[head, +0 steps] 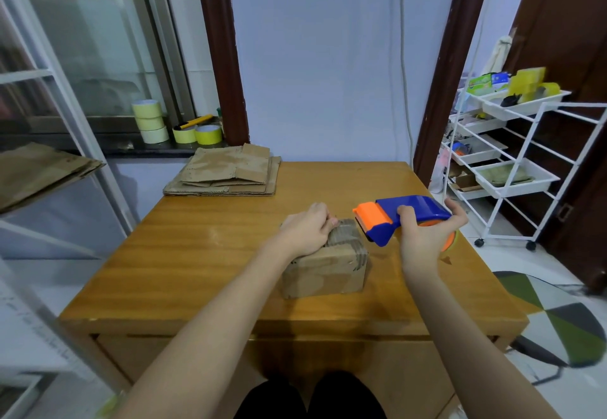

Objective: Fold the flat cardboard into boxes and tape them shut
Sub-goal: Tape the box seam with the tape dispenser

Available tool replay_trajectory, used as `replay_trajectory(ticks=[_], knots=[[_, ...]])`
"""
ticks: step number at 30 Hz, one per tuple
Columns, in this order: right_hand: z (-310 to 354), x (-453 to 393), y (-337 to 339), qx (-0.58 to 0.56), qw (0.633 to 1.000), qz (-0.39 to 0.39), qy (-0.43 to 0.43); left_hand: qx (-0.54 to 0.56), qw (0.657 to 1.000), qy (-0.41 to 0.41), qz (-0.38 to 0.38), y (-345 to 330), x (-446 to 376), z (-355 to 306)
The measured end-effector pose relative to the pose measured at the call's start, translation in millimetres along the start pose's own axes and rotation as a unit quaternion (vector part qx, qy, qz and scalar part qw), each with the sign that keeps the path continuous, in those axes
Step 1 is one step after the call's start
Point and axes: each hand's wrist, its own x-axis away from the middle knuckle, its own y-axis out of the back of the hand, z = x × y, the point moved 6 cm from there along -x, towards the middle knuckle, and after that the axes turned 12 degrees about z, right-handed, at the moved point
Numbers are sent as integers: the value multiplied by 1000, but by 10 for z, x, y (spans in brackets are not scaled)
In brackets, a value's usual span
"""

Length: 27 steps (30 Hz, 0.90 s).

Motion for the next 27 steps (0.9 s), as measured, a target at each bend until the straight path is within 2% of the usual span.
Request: replay_trajectory(ticks=[3, 7, 10, 12, 14, 15, 18, 20, 24, 27], knots=[[-147, 60, 33, 12, 1000, 5, -18, 33, 999, -13, -12, 10, -30, 36], [-342, 169, 47, -16, 997, -32, -67, 27, 999, -23, -11, -10, -61, 46], [-367, 205, 22, -29, 995, -47, -82, 45, 995, -61, -66, 44, -55, 48], [-349, 231, -16, -26, 995, -41, -84, -81, 978, -88, -172, 171, 18, -11], [-285, 279, -80, -12, 997, -33, -70, -219, 936, -127, -243, 168, 157, -153], [-255, 299, -117, -7, 998, -30, -60, -242, 933, -132, -232, 103, 205, -194], [-232, 351, -207, -4, 998, -37, -55, -158, 968, -75, -180, -181, 273, -57], [-249, 384, -255, -15, 997, -39, -69, -179, 967, -47, -173, -292, 322, 26], [-251, 376, -290, -10, 997, -29, -77, -194, 975, -23, -109, -273, 342, 42], [-238, 327, -287, -4, 996, -17, -83, -200, 973, -1, -118, -249, 361, -25]])
